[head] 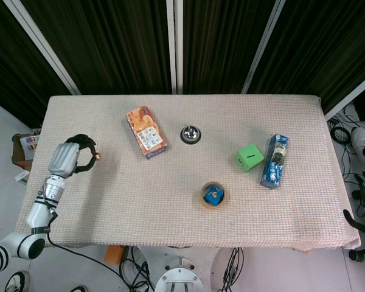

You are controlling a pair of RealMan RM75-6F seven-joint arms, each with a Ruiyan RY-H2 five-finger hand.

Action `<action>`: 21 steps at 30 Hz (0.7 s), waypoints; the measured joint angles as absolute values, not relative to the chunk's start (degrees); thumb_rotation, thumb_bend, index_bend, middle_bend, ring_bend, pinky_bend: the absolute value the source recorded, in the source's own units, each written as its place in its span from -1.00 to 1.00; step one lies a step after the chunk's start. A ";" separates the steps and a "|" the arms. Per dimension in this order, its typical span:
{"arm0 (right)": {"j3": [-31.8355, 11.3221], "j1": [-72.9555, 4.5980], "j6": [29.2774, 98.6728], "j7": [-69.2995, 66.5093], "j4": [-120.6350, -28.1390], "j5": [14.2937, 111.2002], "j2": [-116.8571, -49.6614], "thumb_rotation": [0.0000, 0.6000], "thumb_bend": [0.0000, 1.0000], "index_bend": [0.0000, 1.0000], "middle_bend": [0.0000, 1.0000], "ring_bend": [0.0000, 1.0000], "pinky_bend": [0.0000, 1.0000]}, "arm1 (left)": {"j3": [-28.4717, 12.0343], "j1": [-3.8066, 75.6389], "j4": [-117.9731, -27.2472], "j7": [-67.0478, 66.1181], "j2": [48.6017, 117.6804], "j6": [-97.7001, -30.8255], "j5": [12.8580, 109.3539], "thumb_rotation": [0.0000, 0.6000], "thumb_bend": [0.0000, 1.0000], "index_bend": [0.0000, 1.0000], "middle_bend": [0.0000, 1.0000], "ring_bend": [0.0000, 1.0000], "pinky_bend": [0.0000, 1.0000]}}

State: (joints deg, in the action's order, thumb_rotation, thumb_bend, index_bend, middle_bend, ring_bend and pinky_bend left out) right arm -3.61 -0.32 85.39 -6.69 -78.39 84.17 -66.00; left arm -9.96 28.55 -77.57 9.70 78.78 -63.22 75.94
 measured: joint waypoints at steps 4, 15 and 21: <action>-3.58 -0.38 85.66 -6.29 -78.81 84.47 -65.90 1.00 -0.65 -1.00 -1.00 -1.00 -1.00 | -9.74 28.39 -79.15 2.99 75.96 -61.84 77.26 1.00 -0.06 0.49 -0.29 -0.58 -0.49; -3.60 -0.61 84.87 -6.21 -78.58 84.09 -65.87 1.00 -0.65 -1.00 -1.00 -1.00 -1.00 | -10.99 28.07 -86.69 5.84 74.33 -57.49 71.02 1.00 0.11 0.59 -0.25 -0.53 -0.44; -3.62 -0.64 84.45 -6.43 -78.33 83.64 -65.85 1.00 -0.65 -1.00 -1.00 -1.00 -1.00 | -10.32 28.17 -87.59 -2.83 74.44 -57.39 71.42 1.00 0.14 0.61 -0.25 -0.53 -0.46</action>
